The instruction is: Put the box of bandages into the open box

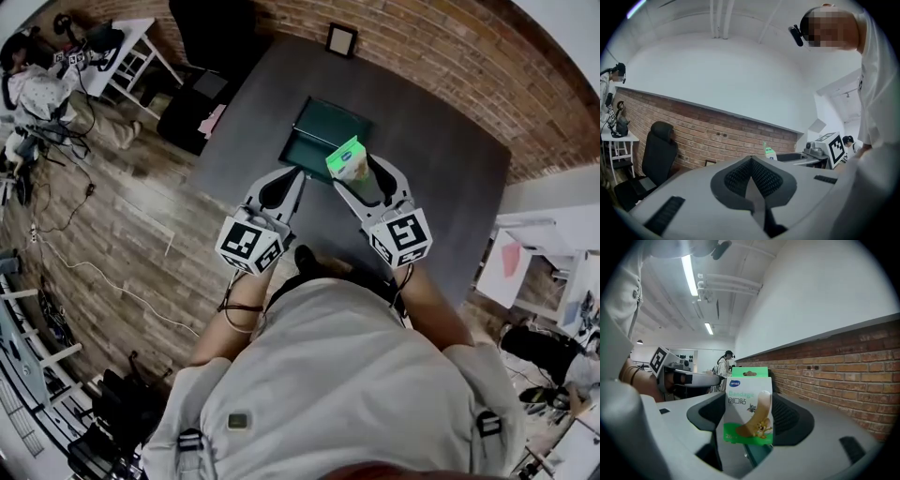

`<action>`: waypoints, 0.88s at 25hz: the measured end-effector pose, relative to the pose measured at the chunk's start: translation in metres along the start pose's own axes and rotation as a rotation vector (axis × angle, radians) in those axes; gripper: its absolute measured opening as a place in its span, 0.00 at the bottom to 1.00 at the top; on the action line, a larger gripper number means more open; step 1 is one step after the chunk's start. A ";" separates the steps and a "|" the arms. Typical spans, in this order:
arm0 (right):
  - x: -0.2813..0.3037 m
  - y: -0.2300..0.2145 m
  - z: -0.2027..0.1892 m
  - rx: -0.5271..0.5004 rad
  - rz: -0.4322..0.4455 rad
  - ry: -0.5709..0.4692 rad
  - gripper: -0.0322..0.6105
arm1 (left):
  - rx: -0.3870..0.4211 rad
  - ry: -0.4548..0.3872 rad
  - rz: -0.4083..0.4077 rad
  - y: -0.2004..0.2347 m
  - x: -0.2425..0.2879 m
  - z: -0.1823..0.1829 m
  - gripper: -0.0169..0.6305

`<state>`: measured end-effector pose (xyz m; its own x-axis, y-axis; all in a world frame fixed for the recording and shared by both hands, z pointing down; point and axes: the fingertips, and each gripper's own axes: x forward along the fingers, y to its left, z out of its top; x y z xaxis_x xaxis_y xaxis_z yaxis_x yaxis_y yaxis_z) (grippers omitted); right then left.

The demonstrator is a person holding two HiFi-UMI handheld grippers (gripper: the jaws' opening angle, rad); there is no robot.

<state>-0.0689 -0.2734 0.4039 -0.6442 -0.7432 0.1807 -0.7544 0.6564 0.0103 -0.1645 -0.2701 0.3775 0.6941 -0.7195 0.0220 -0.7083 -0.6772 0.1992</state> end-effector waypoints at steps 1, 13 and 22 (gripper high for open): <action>0.007 0.000 -0.003 -0.005 -0.001 0.014 0.53 | 0.001 0.007 -0.006 0.006 0.001 -0.002 0.05; 0.079 -0.025 -0.081 -0.029 0.048 0.203 0.53 | -0.058 0.102 -0.001 0.064 0.030 -0.053 0.05; 0.132 -0.049 -0.163 -0.018 0.108 0.355 0.53 | -0.094 0.202 0.019 0.103 0.047 -0.118 0.05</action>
<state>-0.0959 -0.3827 0.5871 -0.6338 -0.5802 0.5115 -0.6798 0.7333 -0.0105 -0.1897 -0.3550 0.5148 0.6994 -0.6799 0.2203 -0.7127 -0.6401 0.2870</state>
